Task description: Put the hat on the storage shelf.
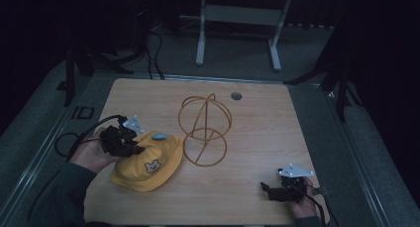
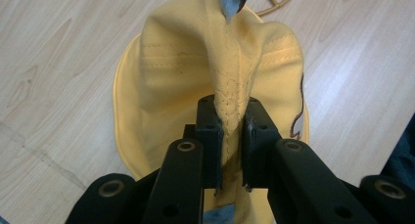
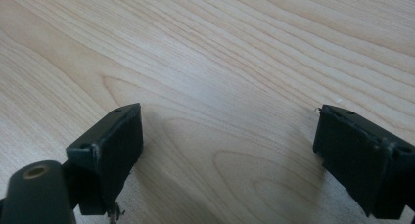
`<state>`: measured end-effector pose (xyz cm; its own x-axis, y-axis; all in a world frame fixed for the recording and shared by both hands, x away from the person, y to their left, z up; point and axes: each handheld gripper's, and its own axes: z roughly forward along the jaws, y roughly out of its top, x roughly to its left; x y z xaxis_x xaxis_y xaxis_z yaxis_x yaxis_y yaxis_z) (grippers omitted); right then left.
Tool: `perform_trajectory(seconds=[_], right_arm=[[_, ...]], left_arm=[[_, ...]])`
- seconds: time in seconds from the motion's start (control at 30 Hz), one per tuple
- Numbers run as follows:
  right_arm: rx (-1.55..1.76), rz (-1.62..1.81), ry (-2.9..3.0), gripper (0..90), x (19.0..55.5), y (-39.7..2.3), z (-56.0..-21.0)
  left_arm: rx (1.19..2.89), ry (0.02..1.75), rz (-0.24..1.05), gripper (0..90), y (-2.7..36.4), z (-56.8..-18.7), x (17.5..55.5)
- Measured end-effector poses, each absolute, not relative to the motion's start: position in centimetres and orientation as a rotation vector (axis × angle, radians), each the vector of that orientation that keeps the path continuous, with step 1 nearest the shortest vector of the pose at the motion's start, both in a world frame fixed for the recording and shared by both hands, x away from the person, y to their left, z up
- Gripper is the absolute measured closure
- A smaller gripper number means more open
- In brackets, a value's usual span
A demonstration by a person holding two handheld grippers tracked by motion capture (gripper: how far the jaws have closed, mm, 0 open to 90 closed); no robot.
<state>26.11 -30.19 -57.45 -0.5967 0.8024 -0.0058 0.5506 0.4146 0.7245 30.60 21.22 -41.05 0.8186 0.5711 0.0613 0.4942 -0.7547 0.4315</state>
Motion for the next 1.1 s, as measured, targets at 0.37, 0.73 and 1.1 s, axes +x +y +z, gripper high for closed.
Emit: perform_trajectory(seconds=[0.37,0.73,1.1], right_arm=[[1.164,0.992,2.323,11.0,26.1,-30.2,-57.4],[1.165,0.992,2.323,11.0,26.1,-30.2,-57.4],[1.165,0.992,2.323,11.0,26.1,-30.2,-57.4]], left_arm=[[2.545,0.854,0.284,80.4,22.0,-40.7,31.8],[2.487,0.925,0.272,80.3,22.6,-40.7,33.7],[2.427,0.974,0.268,80.2,23.9,-40.3,35.0]])
